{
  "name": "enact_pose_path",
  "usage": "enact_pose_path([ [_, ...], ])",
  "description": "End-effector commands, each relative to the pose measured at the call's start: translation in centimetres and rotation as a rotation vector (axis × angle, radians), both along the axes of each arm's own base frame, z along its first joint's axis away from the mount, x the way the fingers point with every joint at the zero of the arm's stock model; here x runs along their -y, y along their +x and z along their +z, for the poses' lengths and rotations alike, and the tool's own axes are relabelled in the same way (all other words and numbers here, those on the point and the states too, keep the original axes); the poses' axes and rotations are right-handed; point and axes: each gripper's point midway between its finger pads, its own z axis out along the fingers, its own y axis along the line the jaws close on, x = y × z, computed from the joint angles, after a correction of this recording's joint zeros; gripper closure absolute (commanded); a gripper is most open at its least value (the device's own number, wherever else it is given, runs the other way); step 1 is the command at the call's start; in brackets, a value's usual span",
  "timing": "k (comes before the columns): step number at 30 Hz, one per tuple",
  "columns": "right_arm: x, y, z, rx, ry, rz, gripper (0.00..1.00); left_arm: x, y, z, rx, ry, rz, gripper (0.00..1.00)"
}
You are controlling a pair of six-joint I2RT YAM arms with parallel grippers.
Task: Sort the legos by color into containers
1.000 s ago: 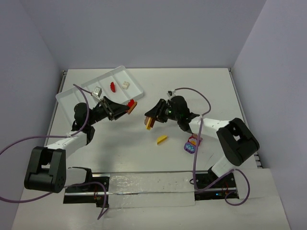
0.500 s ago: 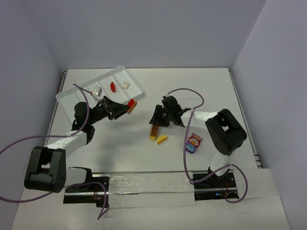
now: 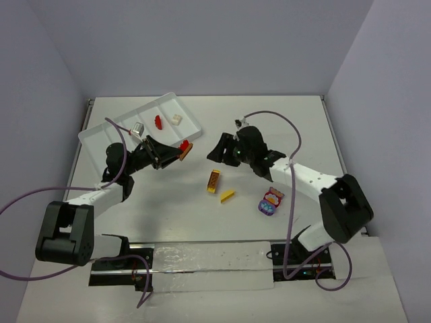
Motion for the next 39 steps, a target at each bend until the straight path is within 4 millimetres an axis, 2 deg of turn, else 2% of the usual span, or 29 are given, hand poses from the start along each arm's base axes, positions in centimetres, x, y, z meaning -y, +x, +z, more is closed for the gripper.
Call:
enact_pose_path([
  [1,-1.9,-0.1,7.7,0.207,0.215,0.070,0.39,0.5,0.6,2.1,0.087,-0.021,-0.013,1.00],
  [3,-2.8,-0.1,9.1,0.239,0.273,0.126,0.38,0.7,0.5,2.1,0.089,-0.026,-0.020,1.00],
  [9,-6.4,-0.3,11.3,0.225,0.495,0.319,0.34,1.5,0.0,2.7,0.099,-0.055,-0.049,1.00],
  [11,-6.4,-0.8,11.2,0.215,0.547,0.343,0.34,1.6,-0.1,2.9,0.102,-0.060,-0.053,1.00],
  [16,-6.4,-1.0,12.8,0.217,0.739,0.391,0.36,1.7,0.0,3.3,0.112,-0.064,-0.068,1.00],
  [23,-6.5,-1.8,13.0,0.191,0.871,0.457,0.37,1.9,-0.2,3.8,0.127,-0.073,-0.085,1.00],
  [29,-6.5,-2.0,13.0,0.187,0.904,0.476,0.38,1.8,-0.4,4.0,0.133,-0.071,-0.087,1.00],
  [39,-6.2,-2.0,12.8,0.187,0.906,0.468,0.68,1.8,-0.4,4.1,0.137,-0.070,-0.086,1.00],
])
